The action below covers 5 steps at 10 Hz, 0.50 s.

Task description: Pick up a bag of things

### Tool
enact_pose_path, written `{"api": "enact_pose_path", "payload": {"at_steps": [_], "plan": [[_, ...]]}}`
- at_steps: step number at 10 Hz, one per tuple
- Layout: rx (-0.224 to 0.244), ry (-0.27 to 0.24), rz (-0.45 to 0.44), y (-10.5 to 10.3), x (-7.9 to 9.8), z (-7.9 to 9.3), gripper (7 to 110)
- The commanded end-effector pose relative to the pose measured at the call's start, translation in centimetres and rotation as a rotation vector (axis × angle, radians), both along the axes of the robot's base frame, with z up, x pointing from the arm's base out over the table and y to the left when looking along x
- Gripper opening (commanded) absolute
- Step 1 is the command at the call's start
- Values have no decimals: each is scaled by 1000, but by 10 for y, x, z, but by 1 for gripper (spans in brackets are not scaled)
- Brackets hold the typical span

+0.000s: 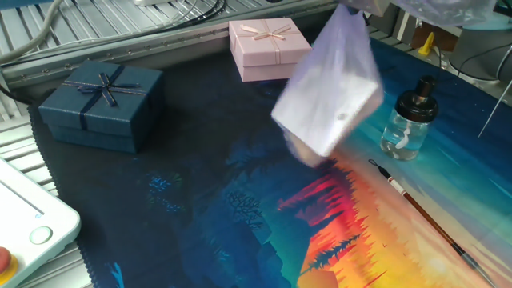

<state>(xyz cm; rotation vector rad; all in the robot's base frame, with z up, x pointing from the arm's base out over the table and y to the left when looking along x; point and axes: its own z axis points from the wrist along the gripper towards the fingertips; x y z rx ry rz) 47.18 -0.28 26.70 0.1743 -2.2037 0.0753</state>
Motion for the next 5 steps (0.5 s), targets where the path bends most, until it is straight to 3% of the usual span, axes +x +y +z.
{"api": "enact_pose_path", "payload": {"at_steps": [1,3,5], "plan": [[-34,19,12,-11,-3,4,7],[-41,24,28,-17,-4,6,7],[15,8,28,-9,-2,2,7]]}}
